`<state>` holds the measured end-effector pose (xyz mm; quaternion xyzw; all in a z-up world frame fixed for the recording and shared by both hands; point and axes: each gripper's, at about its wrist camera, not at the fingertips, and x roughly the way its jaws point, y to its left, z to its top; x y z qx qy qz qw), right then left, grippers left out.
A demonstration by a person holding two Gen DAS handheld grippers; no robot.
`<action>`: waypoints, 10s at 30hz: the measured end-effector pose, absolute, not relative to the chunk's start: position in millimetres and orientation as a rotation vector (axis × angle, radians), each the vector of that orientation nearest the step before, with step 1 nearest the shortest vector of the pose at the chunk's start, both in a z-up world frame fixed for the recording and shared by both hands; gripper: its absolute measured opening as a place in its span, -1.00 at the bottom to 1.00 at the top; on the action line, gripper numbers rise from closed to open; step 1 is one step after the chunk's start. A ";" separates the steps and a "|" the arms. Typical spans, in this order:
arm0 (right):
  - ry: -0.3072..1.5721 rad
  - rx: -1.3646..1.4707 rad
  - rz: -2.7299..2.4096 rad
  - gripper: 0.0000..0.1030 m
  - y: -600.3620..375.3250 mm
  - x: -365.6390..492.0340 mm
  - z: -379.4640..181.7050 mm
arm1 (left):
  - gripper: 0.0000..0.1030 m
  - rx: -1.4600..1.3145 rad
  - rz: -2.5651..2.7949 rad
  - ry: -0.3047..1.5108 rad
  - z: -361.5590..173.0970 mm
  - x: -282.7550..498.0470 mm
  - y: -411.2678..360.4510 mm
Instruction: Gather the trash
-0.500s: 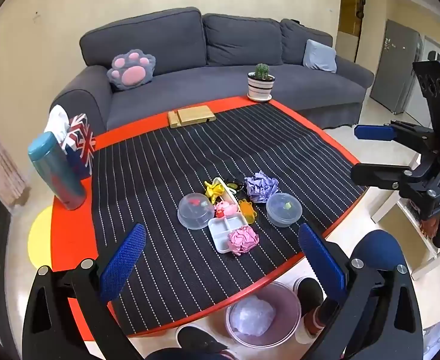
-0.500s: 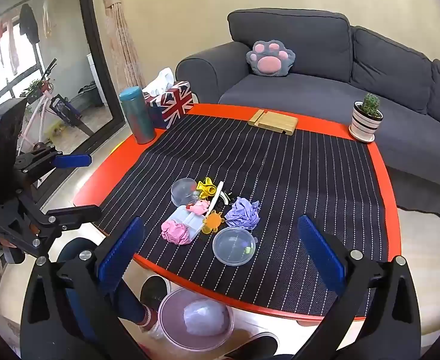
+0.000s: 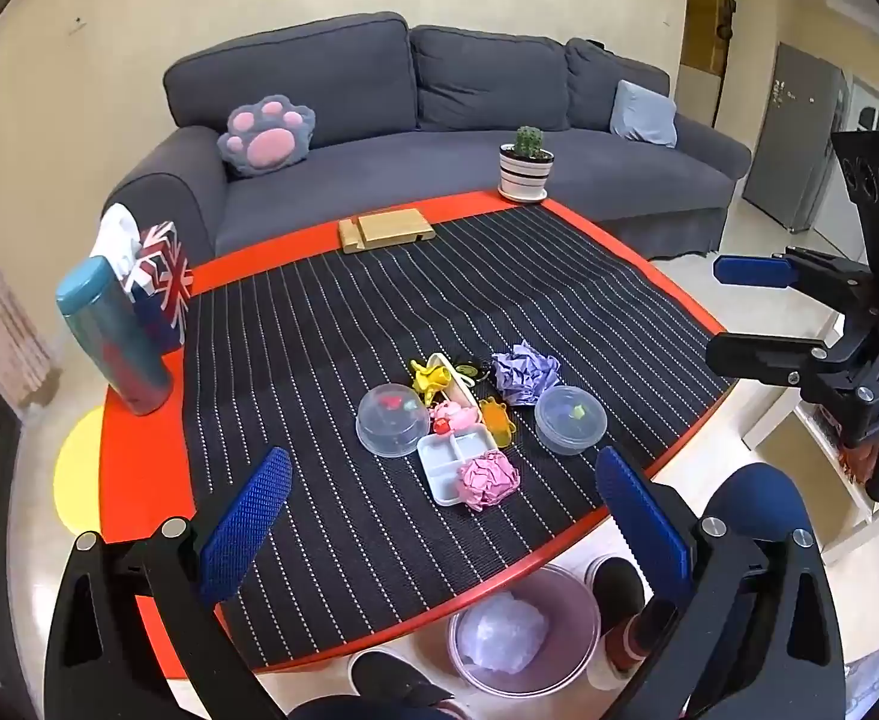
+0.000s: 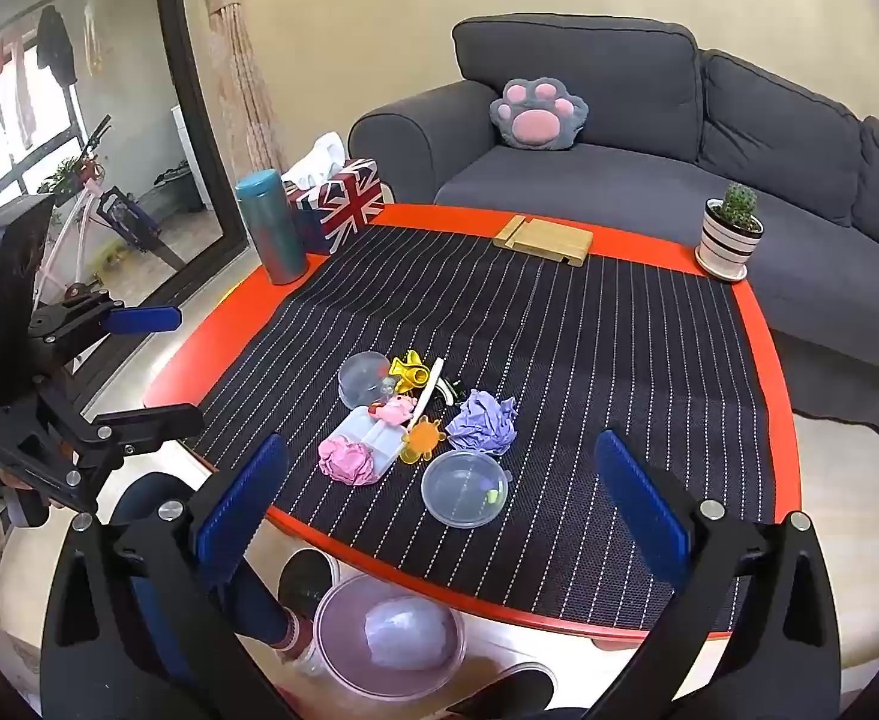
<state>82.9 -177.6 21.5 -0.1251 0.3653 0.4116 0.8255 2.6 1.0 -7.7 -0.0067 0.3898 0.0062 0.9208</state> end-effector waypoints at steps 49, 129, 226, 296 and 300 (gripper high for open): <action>0.778 -0.257 0.870 0.94 -176.5 87.3 18.8 | 0.90 -0.025 0.012 0.777 0.4 3.5 7.5; 1.063 -0.453 0.895 0.16 -133.2 136.1 -78.9 | 0.90 -0.022 -0.031 0.904 -49.6 33.4 4.3; 0.953 -0.331 0.981 0.16 -196.6 12.9 -46.2 | 0.82 -0.120 -0.106 0.915 -65.2 -43.1 -20.0; 1.016 -0.362 0.865 0.85 -125.2 148.5 -57.1 | 0.82 -0.151 -0.058 0.917 -60.5 -18.5 8.0; 1.056 -0.381 0.860 0.85 -113.8 161.9 -70.0 | 0.82 -0.156 -0.053 0.919 -61.5 -18.0 10.8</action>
